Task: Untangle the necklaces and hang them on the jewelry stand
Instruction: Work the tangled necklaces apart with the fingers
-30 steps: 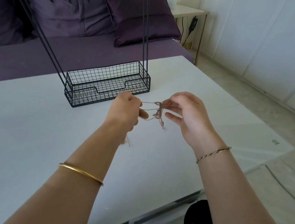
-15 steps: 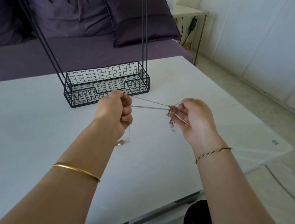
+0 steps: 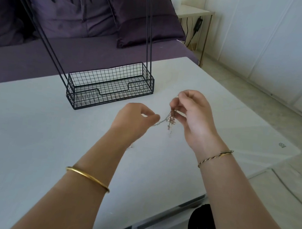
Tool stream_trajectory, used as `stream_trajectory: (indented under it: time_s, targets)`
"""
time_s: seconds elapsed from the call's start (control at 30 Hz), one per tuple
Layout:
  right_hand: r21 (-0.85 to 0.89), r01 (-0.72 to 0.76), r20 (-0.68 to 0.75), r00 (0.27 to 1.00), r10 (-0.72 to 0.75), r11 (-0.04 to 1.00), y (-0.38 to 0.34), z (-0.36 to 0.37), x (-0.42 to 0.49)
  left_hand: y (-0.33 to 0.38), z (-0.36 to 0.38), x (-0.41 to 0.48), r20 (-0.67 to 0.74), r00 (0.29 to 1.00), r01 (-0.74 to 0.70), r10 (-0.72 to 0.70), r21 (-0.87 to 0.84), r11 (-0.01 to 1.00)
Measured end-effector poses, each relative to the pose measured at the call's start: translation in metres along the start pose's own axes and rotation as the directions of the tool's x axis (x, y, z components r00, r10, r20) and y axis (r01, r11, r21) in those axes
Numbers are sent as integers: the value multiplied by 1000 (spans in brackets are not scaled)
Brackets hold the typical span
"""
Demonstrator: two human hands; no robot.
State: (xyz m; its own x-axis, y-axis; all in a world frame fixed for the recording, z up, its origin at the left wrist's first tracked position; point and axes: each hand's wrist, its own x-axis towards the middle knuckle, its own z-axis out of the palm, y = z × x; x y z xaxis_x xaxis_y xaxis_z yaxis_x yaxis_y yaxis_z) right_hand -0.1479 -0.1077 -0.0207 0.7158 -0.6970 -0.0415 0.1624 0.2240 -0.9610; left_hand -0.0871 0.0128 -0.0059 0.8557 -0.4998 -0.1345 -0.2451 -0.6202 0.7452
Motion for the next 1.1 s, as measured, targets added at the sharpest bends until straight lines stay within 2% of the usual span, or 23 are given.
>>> stream_trajectory:
  time_s: [0.1, 0.3, 0.53, 0.67, 0.8, 0.87, 0.97, 1.03, 1.1]
  targets:
    - [-42, 30, 24, 999, -29, 999, -2, 1, -2, 3, 1, 1, 54, 999, 3, -1, -31, 1000]
    - [7, 55, 74, 996, -56, 998, -4, 2, -2, 3, 3, 1, 62, 998, 38, -33, -75, 996]
    - [87, 8, 12, 1000, -9, 996, -4, 1, 0, 3, 0, -2, 162, 986, 51, -45, -32, 998]
    - [167, -55, -57, 996, 65, 984, -4, -2, 2, 1, -4, 1, 121, 991, 64, -58, -46, 997]
    - [228, -124, -58, 988, 141, 966, -5, -7, 5, -3, -5, 5, 21, 994, 108, -107, -82, 991]
    - [143, -158, -50, 985, 167, 977, -3, -9, 6, -4, -8, 7, -42, 988, 136, -149, -220, 966]
    - [-147, -148, -51, 989, 142, 978, -1, -9, 5, -1, -12, 10, -92, 970, 166, -226, -432, 887]
    - [-315, -109, -37, 994, 103, 943, -1, -8, 2, 2, -13, 10, -113, 959, 176, -260, -480, 860]
    - [-425, -59, -15, 998, 58, 903, 1, -8, 1, 2, -13, 8, -156, 955, 167, -252, -419, 892]
